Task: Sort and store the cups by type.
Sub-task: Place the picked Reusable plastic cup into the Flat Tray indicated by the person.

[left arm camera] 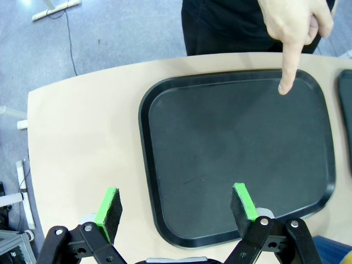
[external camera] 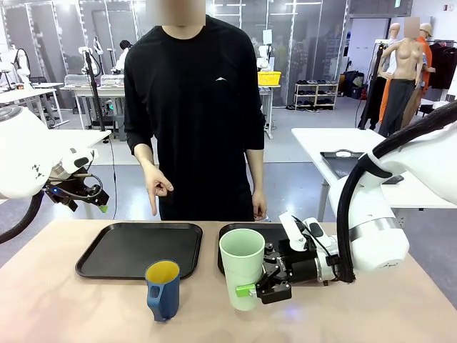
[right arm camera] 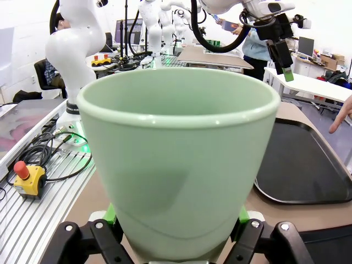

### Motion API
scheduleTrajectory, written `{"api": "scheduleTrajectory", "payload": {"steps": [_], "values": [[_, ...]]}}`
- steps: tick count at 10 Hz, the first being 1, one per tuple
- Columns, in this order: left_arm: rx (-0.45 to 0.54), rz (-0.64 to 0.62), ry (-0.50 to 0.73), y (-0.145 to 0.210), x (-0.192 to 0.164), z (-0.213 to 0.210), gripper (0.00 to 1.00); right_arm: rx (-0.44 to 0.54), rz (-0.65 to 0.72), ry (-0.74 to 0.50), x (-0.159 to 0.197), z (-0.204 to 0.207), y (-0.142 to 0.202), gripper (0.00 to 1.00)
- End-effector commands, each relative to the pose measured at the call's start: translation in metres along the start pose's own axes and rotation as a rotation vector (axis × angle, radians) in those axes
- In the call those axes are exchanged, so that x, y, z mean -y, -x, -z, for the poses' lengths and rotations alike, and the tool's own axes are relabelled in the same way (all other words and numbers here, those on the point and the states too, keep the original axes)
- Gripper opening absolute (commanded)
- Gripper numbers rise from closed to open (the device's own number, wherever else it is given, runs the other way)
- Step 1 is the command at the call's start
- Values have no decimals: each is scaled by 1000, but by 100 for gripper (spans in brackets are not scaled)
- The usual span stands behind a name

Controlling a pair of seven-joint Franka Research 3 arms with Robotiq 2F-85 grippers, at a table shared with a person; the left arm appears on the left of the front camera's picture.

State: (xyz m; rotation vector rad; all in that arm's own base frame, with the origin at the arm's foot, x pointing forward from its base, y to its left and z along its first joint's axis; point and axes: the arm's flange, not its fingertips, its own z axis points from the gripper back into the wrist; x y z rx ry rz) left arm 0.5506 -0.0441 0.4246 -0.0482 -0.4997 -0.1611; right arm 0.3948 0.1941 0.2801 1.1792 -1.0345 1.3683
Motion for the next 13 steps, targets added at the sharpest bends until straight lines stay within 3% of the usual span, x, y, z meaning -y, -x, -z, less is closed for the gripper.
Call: {"api": "scheduleTrajectory", "payload": {"steps": [1, 4, 8, 13], "values": [[-5, -2, 3, 0, -1, -2, 100, 20, -11, 6, 4, 2, -2, 84], [-5, -2, 3, 0, -1, -2, 100, 44, -47, 32, 28, 17, -16, 84], [-5, -2, 3, 0, -1, -2, 100, 84, -44, 45, 90, 56, -33, 84], [-5, -2, 3, 0, -1, -2, 100, 104, -38, 27, 161, 132, -50, 84]]}}
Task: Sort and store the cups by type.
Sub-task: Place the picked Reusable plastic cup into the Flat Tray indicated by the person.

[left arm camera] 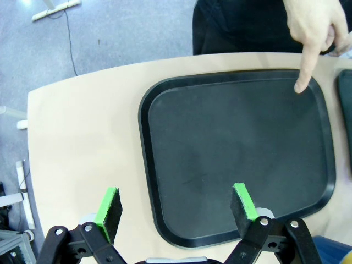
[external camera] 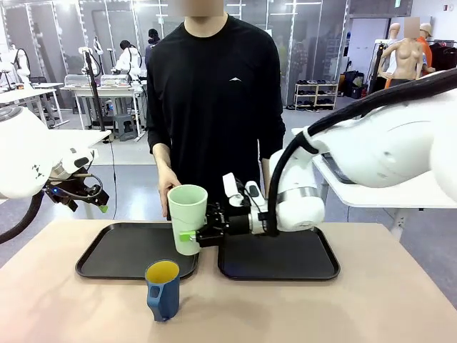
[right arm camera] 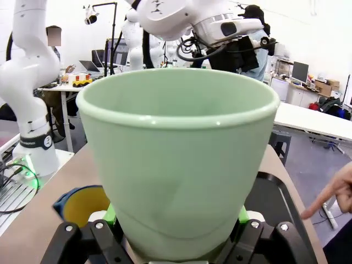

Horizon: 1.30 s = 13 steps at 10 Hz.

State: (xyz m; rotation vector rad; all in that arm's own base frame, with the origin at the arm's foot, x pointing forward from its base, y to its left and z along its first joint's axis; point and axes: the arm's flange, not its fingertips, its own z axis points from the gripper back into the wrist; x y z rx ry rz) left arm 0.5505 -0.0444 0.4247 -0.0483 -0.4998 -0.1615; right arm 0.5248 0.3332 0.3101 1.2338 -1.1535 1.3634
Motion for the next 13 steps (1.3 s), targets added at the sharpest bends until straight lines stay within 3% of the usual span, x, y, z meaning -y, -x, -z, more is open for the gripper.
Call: {"api": "scheduleTrajectory", "payload": {"steps": [1, 8, 13], "values": [[-5, -3, 3, 0, -1, -2, 100, 18, 29, 36, 27, 32, 5, 84], [-5, -3, 3, 0, -1, -2, 100, 16, 77, 106, 68, 96, 40, 84], [-5, -3, 3, 0, -1, -2, 100, -37, 56, 117, 83, 106, 72, 84]]}}
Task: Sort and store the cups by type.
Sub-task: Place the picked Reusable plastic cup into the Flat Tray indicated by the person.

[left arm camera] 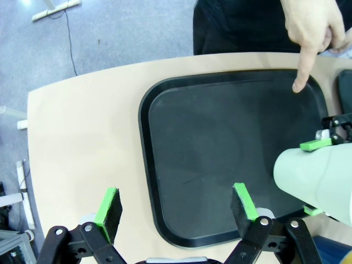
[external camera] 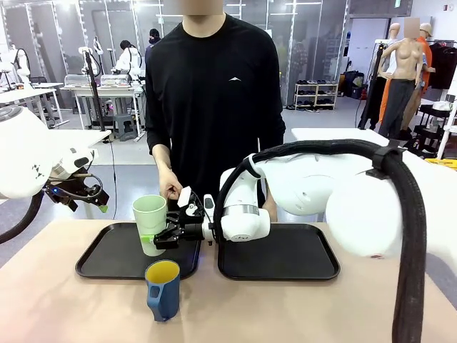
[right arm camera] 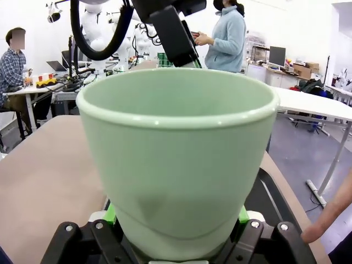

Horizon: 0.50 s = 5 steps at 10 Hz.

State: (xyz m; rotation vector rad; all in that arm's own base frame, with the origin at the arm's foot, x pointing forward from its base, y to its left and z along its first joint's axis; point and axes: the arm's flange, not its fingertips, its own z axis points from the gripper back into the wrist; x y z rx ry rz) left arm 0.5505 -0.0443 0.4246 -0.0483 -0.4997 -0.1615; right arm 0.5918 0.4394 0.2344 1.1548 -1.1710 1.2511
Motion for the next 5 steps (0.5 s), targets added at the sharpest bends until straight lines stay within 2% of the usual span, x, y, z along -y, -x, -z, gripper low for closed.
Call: {"api": "scheduleTrajectory", "payload": {"steps": [1, 5], "values": [[-5, -3, 3, 0, -1, -2, 100, -26, 7, 0, 7, 6, 0, 84], [-5, -3, 3, 0, -1, -2, 100, -33, 9, 2, 11, 3, 11, 84]]}}
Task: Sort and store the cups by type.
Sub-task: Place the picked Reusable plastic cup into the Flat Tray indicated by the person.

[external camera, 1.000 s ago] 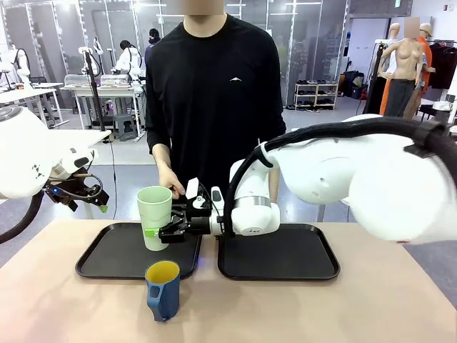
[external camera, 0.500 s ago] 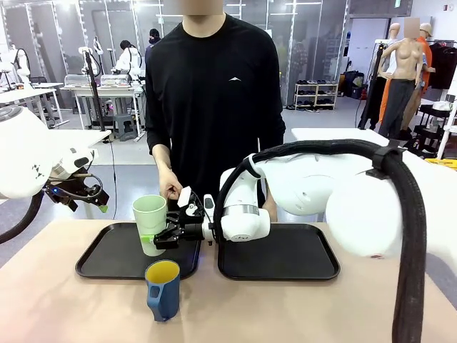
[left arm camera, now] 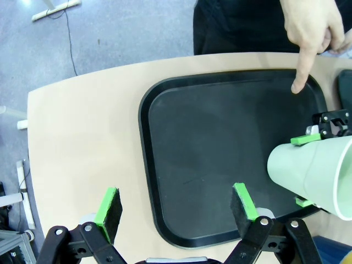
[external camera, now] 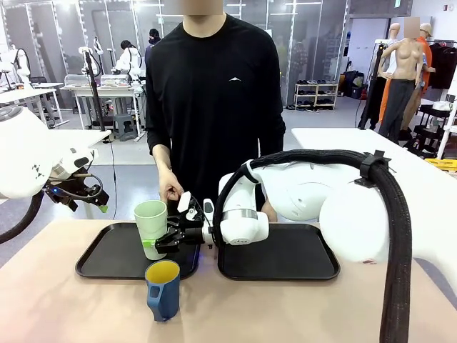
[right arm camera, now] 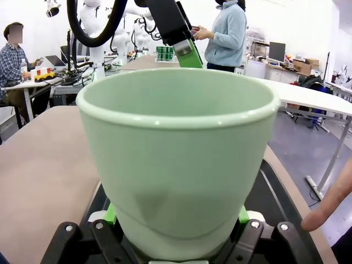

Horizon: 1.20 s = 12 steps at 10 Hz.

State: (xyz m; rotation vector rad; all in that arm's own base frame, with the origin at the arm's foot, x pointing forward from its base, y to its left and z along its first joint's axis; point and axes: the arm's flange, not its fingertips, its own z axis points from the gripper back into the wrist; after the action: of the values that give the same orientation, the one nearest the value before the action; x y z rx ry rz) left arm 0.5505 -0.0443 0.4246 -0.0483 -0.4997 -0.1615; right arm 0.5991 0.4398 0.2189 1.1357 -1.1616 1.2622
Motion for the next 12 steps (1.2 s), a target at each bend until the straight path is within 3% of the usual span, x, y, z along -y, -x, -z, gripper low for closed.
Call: {"api": "scheduleTrajectory", "payload": {"steps": [1, 3, 5, 12], "values": [[-5, -3, 3, 0, -1, -2, 100, -15, 14, 2, 6, 0, -3, 84], [-5, -3, 3, 0, -1, -2, 100, -20, 28, 5, 6, -2, -1, 84], [-5, -3, 3, 0, -1, -2, 100, -27, 34, -7, 4, -4, -2, 100], [-5, -3, 3, 0, -1, -2, 100, -101, 46, 14, -1, -23, -13, 100]]}}
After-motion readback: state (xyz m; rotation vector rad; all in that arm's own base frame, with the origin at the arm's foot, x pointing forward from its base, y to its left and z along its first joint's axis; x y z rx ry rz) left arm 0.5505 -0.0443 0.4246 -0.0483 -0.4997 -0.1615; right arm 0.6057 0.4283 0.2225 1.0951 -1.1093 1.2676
